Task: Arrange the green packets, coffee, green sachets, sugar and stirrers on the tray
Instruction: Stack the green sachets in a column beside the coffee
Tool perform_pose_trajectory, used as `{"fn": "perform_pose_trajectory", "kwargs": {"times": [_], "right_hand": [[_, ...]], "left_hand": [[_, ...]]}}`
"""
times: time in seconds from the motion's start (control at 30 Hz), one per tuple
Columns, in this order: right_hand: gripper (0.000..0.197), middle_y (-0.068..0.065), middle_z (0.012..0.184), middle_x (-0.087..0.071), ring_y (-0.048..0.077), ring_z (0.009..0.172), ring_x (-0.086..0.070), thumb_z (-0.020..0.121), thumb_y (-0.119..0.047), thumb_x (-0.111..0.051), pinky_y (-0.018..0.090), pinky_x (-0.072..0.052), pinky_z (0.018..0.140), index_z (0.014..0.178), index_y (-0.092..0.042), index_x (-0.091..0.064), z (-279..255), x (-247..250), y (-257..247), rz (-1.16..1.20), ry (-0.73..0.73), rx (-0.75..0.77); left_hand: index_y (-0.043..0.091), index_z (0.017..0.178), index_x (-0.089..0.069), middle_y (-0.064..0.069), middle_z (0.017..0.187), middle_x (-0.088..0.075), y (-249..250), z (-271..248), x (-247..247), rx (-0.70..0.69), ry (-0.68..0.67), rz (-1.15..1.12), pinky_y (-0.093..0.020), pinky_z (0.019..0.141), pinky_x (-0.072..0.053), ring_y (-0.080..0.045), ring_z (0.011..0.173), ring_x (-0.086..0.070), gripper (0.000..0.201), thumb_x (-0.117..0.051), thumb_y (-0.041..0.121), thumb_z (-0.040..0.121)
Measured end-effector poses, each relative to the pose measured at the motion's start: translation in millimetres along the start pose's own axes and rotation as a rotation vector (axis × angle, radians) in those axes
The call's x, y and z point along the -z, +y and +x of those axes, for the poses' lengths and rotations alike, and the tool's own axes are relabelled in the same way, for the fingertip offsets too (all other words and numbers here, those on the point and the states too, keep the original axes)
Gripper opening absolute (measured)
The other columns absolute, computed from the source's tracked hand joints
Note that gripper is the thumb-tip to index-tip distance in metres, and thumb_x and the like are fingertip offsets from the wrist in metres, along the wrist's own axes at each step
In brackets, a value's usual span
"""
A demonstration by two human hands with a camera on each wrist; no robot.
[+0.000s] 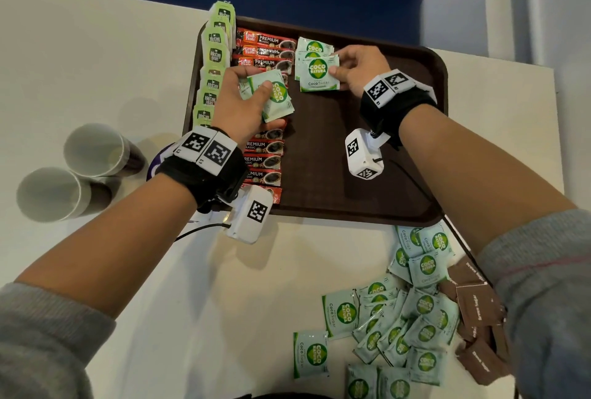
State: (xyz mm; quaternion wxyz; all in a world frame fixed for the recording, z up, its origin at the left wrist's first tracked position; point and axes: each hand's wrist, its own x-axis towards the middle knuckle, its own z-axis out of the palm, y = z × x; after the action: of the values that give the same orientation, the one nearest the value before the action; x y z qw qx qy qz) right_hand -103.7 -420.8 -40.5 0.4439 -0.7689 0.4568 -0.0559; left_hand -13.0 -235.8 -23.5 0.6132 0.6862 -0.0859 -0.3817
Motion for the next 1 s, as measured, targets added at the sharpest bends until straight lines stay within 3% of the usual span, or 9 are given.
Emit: {"fn": "perform_pose_trajectory", "kwargs": {"times": [0.17, 0.33, 0.73, 1.0], "right_hand": [[0.015, 0.001, 0.078, -0.064, 0.022, 0.087, -0.069, 0.082, -0.014, -0.072, 0.034, -0.059, 0.076, 0.090, -0.016, -0.059, 4.6, -6.5, 2.7, 0.041, 0.035, -0.089], [0.026, 0.001, 0.084, -0.070, 0.017, 0.083, -0.070, 0.074, -0.019, -0.079, 0.034, -0.058, 0.080, 0.068, -0.028, -0.055, 9.9, -12.8, 5.5, -0.011, 0.081, -0.108], [0.029, 0.001, 0.093, -0.070, 0.015, 0.084, -0.069, 0.073, -0.018, -0.079, 0.033, -0.058, 0.077, 0.072, -0.027, -0.052, 15.6, -15.9, 5.5, -0.020, 0.142, -0.156], [0.031, 0.002, 0.097, -0.069, 0.016, 0.086, -0.068, 0.076, -0.014, -0.074, 0.032, -0.058, 0.076, 0.073, -0.029, -0.046, 13.4, -14.4, 5.2, 0.000, 0.165, -0.157]], "left_hand": [[0.026, 0.098, -0.044, -0.007, 0.120, -0.057, 0.8, 0.3, -2.2, 0.019, -0.002, -0.022, -0.034, 0.062, -0.060, -0.016, 0.086, -0.068, 0.015, -0.055, 0.016, 0.095], [0.025, 0.100, -0.044, -0.007, 0.119, -0.059, -0.2, 1.0, -1.5, 0.031, 0.003, -0.029, -0.032, 0.060, -0.059, -0.018, 0.088, -0.069, 0.014, -0.055, 0.016, 0.095], [0.021, 0.106, -0.043, 0.004, 0.106, -0.058, -2.8, 3.2, 0.5, 0.032, 0.016, -0.022, -0.033, 0.061, -0.060, -0.008, 0.078, -0.068, 0.017, -0.056, 0.016, 0.095], [0.026, 0.100, -0.045, -0.004, 0.118, -0.057, -3.0, 2.9, 1.7, 0.033, 0.009, -0.023, -0.031, 0.059, -0.059, -0.015, 0.087, -0.068, 0.016, -0.056, 0.017, 0.095]]}}
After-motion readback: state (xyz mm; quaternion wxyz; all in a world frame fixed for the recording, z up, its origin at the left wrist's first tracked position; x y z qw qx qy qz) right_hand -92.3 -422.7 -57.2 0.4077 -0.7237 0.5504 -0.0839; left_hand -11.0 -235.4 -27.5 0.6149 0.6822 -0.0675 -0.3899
